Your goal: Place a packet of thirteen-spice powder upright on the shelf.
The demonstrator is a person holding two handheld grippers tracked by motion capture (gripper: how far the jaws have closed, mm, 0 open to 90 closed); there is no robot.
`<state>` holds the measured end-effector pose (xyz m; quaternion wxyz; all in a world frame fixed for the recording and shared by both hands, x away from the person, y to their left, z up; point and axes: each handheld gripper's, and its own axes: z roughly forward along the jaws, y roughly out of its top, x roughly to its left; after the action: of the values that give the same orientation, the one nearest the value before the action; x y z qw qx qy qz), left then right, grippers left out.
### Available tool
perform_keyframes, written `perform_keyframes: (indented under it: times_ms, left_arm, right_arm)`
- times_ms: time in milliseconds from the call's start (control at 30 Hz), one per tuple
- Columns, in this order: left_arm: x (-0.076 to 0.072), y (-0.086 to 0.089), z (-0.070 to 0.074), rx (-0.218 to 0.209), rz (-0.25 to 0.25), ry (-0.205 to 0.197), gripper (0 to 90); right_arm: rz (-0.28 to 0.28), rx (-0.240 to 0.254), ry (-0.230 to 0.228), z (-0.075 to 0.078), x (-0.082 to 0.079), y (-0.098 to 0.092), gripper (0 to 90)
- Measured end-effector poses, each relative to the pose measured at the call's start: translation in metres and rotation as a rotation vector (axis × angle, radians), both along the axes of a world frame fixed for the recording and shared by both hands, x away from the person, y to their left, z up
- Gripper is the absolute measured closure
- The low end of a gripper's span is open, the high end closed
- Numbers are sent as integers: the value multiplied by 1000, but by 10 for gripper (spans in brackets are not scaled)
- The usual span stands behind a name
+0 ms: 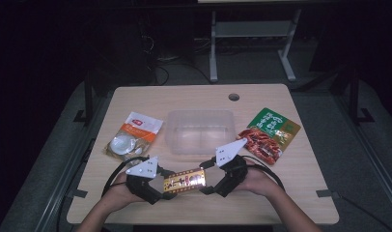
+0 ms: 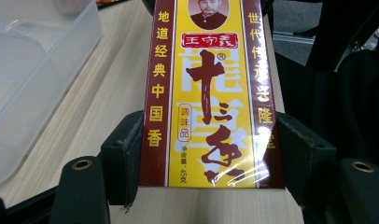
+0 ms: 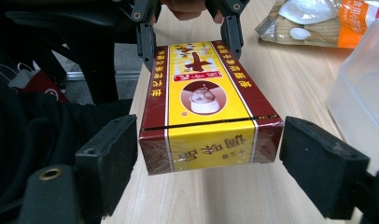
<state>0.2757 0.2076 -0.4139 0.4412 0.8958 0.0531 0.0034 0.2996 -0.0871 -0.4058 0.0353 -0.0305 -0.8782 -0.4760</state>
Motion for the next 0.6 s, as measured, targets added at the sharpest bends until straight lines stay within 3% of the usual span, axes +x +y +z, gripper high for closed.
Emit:
perform_keyframes:
  times_ms: [600]
  left_arm:
    - [0,0,0,-19,-18,8,320]
  right_arm:
    - [17,39,1,-1,-2,-3,289]
